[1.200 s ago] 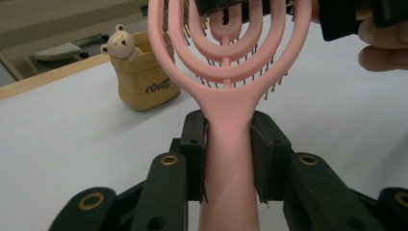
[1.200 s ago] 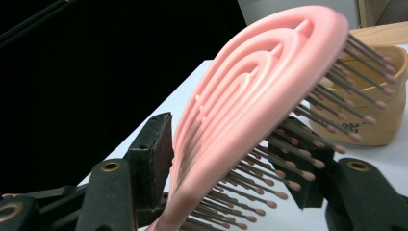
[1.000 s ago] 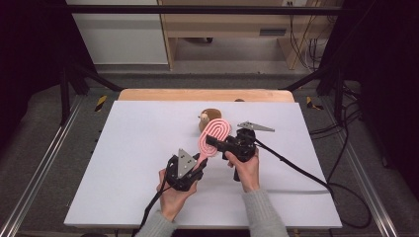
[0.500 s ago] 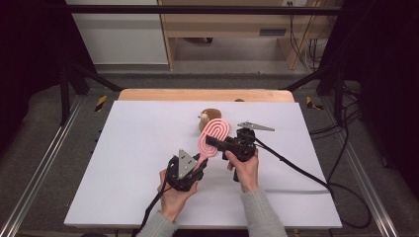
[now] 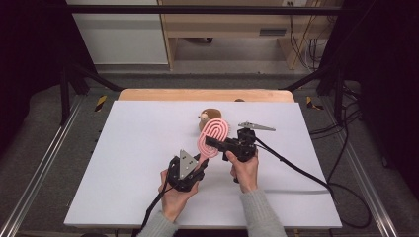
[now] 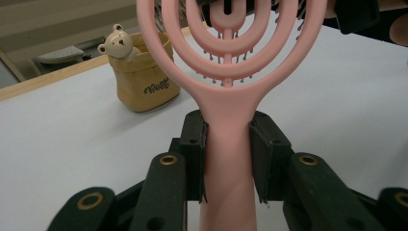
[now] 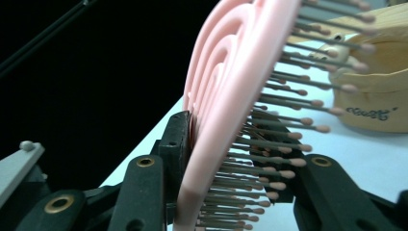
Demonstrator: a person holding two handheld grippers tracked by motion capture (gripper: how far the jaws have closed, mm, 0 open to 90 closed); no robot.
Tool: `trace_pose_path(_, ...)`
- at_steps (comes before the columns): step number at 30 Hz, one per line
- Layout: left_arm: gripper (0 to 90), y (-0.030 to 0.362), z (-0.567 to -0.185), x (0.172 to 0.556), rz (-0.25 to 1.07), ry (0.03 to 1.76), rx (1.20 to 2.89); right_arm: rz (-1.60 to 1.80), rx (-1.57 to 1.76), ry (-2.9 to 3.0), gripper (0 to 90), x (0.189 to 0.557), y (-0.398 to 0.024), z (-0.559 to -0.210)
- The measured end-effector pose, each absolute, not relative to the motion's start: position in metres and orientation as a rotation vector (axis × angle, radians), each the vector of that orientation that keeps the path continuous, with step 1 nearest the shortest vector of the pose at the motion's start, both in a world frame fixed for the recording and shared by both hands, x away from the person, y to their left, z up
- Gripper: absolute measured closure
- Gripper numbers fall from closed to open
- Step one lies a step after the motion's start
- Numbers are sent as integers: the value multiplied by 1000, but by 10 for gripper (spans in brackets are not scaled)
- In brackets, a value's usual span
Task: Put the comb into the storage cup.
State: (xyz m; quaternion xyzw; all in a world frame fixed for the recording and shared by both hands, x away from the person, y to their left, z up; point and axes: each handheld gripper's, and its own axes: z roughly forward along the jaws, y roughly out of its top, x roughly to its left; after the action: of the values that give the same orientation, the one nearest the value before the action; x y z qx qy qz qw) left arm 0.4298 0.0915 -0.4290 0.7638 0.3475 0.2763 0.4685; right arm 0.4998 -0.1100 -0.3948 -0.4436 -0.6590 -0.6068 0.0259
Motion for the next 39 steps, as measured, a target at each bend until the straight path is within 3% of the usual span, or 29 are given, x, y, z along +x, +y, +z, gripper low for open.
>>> trace_pose_path(24, 671, 88, -429, 432, 640, 835, 1882, -1918, -1315, -2069, 628, 495, -112, -393)
trace_pose_path(39, 532, 90, -425, 433, 625, 824, 1862, -1922, -1325, -2097, 630, 493, -113, -391)
